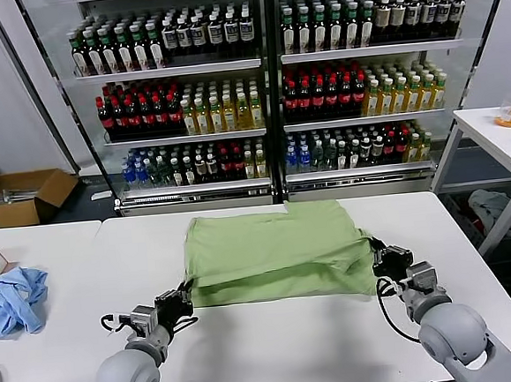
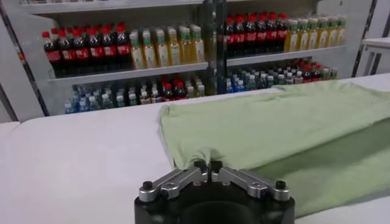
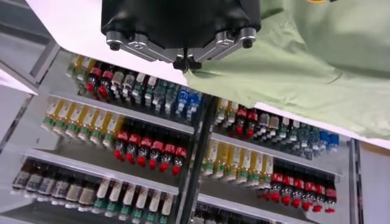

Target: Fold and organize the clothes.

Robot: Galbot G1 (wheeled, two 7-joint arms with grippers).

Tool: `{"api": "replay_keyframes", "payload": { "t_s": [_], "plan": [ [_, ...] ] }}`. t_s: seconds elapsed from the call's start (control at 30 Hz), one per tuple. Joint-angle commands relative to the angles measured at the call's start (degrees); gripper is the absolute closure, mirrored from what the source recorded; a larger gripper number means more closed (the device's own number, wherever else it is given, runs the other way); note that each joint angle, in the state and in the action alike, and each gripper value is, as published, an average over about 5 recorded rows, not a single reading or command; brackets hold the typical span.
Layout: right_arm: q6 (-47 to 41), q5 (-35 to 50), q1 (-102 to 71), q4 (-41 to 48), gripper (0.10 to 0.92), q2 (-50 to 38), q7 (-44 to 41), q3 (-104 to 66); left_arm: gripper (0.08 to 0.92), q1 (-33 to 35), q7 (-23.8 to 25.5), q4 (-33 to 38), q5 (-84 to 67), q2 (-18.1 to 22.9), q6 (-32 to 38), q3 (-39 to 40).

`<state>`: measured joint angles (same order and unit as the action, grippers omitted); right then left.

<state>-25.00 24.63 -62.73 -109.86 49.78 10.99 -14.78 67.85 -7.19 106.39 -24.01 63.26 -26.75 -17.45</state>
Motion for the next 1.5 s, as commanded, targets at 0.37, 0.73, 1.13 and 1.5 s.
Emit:
{"api": "replay_keyframes", "payload": {
  "t_s": [0.37,0.73,1.13,1.5],
  "plan": [
    [-1.5,-1.4,-8.2,-5.1,0.57,1.7,-0.2,-4.4,0.504,4.8,-0.8,2.9,0.8,2.2,0.0,-2.1],
    [-6.8,5.7,-11.2,-2.9,0.255,3.7,2.6,-5.9,0.203,5.0,-1.5,0.8,0.6,3.7,-0.4,-2.9],
    [-8.2,10.2,-7.8,2.6,0.309,4.6,3.6,-3.1,0.442,3.9,-1.2,-1.2,-0.3,3.8,-0.4,-2.8],
    [-8.1,11.3,-8.1,2.2,0.612,4.2,2.9,-3.2,0.745,4.1,-0.1,-1.2,-2.1,3.8,-0.6,-2.9]
  ]
}}
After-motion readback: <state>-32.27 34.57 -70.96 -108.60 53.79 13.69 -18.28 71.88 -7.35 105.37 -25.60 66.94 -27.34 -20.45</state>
